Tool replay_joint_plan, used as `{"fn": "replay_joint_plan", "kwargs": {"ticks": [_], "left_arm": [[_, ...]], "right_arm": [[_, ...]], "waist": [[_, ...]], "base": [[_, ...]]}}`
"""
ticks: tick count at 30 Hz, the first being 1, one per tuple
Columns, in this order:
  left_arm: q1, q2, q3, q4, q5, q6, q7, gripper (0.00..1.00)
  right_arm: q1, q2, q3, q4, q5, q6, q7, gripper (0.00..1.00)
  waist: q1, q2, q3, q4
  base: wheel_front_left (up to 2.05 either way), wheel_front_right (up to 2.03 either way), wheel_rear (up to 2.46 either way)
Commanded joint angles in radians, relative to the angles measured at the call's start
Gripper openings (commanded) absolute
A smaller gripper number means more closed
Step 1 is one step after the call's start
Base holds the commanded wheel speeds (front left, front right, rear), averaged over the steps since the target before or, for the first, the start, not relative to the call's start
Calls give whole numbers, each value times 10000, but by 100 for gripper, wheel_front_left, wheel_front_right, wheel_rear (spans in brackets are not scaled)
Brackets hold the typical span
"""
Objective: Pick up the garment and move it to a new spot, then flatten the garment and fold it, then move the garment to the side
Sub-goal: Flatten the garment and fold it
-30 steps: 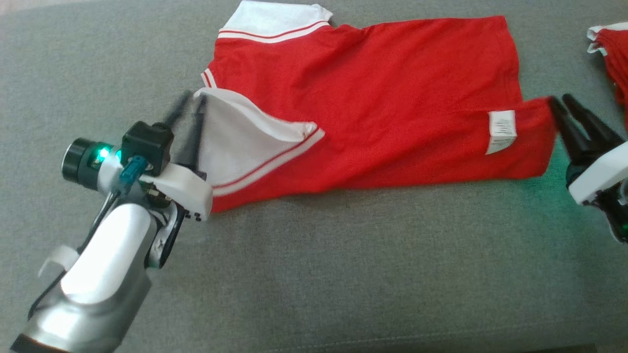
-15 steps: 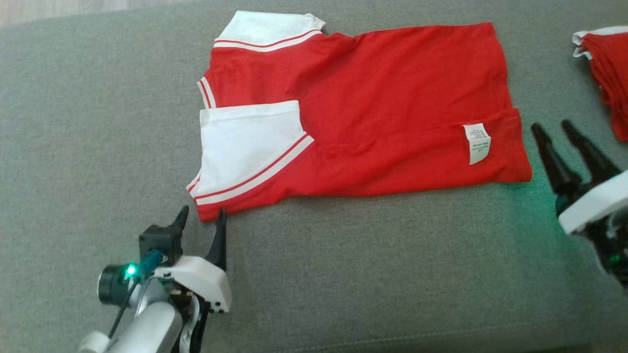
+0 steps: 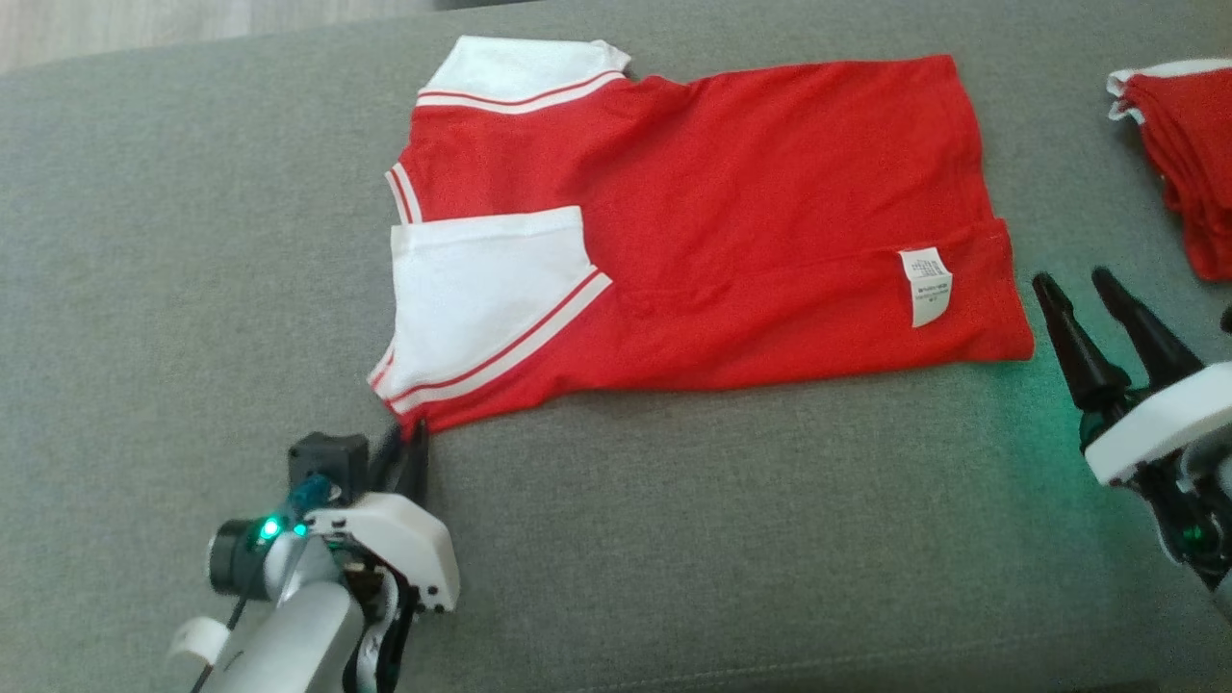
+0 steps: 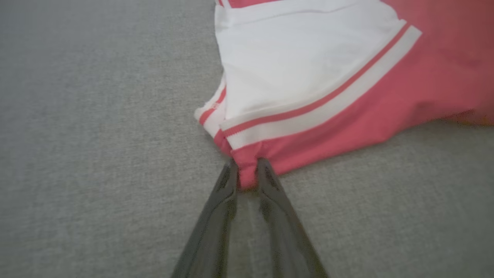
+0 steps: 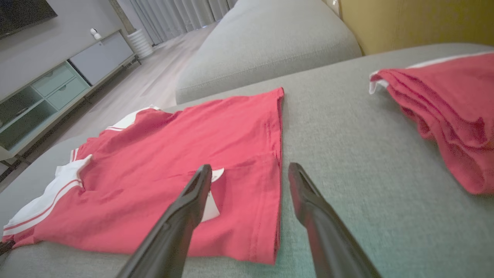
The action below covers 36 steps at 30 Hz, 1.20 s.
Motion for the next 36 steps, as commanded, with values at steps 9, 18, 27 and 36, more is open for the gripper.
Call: {"fn": "replay_joint_plan", "kwargs": {"ticks": [9,18,27,36], "left_arm": [[-422,117,-11,-171,-173,-427,285,0],[-504,467,6,-692,-110,-371,368,0],[144,802,3,-1360,-254,-248,472,0],[1705,1318,-209,-3078,-174,441,835,0]], "right_arm": [[-128,934,57,2577,130,-7,658,100],[-541,1822,392,3970,-119,-7,1151,0],[26,946,547,3280,127,-7,1010,0],[1151,-104,536,2135,346,-7,918,0]], "waist": [[1,0,-210,426],[1,0,-206,722],[1,0,-731,723],[1,0,-1178,672]], "base": [[0,0,0],[0,0,0],[0,0,0],[0,0,0]]}}
